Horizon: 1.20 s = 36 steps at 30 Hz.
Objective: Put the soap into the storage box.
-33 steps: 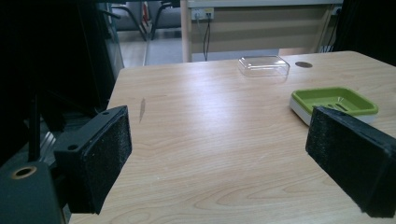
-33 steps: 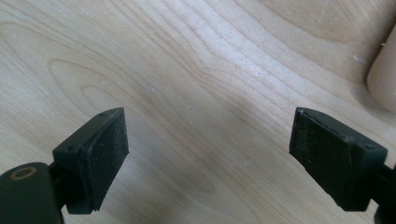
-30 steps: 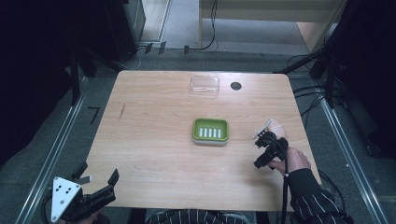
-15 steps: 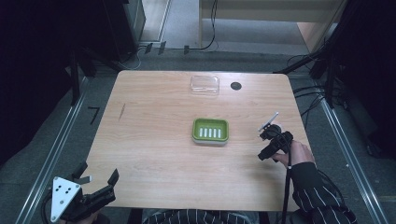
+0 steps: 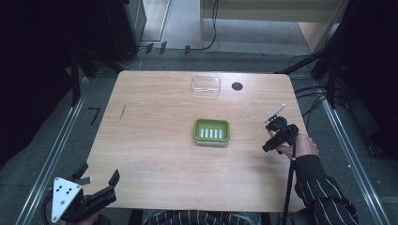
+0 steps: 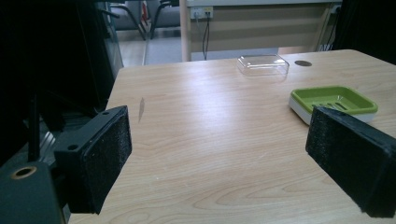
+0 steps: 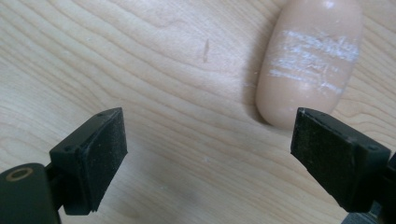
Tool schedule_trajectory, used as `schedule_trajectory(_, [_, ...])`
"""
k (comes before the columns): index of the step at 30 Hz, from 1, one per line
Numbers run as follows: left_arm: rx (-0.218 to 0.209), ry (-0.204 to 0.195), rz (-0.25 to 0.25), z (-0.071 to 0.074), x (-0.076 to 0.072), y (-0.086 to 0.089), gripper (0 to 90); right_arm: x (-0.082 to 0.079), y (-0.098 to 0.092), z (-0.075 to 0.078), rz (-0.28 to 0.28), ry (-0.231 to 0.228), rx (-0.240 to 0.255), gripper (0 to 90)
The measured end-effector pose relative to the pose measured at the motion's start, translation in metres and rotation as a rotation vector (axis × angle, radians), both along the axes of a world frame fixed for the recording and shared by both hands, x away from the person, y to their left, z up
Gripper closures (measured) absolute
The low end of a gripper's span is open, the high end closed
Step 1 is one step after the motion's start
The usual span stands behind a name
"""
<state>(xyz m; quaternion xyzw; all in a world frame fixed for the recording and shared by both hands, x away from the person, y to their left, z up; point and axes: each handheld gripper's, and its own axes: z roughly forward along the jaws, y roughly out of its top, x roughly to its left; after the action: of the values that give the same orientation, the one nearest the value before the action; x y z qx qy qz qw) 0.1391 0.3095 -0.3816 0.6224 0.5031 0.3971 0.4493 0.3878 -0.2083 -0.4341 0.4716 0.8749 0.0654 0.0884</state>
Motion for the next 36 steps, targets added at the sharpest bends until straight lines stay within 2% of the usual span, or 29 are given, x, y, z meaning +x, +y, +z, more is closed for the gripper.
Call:
schedule_trajectory(13, [0.001,0.000,0.001,0.000,0.000,0.000,7.2,0.019,-0.014,0.001,-0.040,-0.005,0.017,8.5])
schedule_trajectory(18, [0.001,0.001,0.002,0.000,0.000,0.000,7.2,0.027,-0.020,-0.003,-0.059,0.018,0.025,7.2])
schedule_trajectory(27, [0.001,0.002,-0.001,0.000,0.000,0.000,7.2,0.039,-0.025,-0.009,-0.077,0.028,0.020,7.3])
schedule_trajectory(36, [0.000,0.004,0.000,0.000,0.001,0.000,7.2,0.053,-0.034,-0.014,-0.108,0.042,0.042,7.7])
